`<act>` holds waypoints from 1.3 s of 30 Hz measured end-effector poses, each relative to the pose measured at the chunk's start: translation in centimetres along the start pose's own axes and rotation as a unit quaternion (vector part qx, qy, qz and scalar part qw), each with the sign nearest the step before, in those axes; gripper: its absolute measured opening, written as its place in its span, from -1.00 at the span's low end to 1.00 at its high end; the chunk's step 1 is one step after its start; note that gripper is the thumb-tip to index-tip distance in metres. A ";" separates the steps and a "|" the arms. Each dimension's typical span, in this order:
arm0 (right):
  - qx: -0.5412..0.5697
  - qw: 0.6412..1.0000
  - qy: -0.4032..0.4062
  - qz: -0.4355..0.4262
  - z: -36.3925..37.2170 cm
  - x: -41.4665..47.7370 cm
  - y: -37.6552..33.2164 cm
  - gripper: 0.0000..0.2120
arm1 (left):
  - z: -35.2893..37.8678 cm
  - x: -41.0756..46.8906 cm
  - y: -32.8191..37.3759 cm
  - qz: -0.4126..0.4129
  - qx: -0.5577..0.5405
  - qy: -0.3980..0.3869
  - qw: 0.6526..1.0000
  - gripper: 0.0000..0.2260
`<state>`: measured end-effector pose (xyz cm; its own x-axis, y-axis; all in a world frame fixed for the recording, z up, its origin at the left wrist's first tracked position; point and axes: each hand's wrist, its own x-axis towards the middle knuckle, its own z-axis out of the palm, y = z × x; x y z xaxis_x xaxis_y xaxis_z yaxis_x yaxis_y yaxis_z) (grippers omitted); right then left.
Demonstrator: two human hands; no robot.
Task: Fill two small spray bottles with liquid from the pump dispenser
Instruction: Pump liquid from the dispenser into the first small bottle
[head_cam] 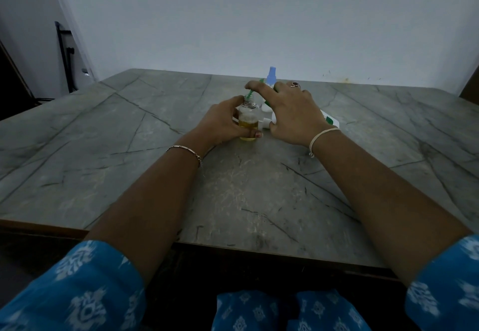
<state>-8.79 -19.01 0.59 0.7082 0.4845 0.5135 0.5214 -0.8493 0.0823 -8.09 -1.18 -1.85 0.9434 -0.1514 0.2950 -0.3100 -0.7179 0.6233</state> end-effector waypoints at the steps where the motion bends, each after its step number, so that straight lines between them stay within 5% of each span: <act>1: -0.006 1.000 -0.003 0.000 -0.1 0.0 0.0 -0.24 | 0.0 0.0 0.0 0.001 0.001 -0.001 1.000 -0.13; 13: 0.006 1.000 0.010 0.009 0.1 0.4 -0.3 -0.39 | -0.1 -0.2 0.3 0.015 0.002 -0.007 1.000 -0.21; 28: 0.006 1.000 -0.014 -0.013 -0.1 0.0 0.2 -0.24 | 0.0 0.1 -0.1 -0.006 -0.014 -0.006 1.000 -0.13; 39: 0.007 1.000 -0.002 -0.004 0.1 0.3 0.1 -0.38 | 0.0 0.1 -0.1 0.000 0.001 -0.007 1.000 -0.15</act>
<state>-8.51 -18.93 0.61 0.7050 0.4927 0.5102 0.5346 -0.8418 0.0742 -7.94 -1.14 -1.88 0.9452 -0.1606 0.2841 -0.3091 -0.7195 0.6218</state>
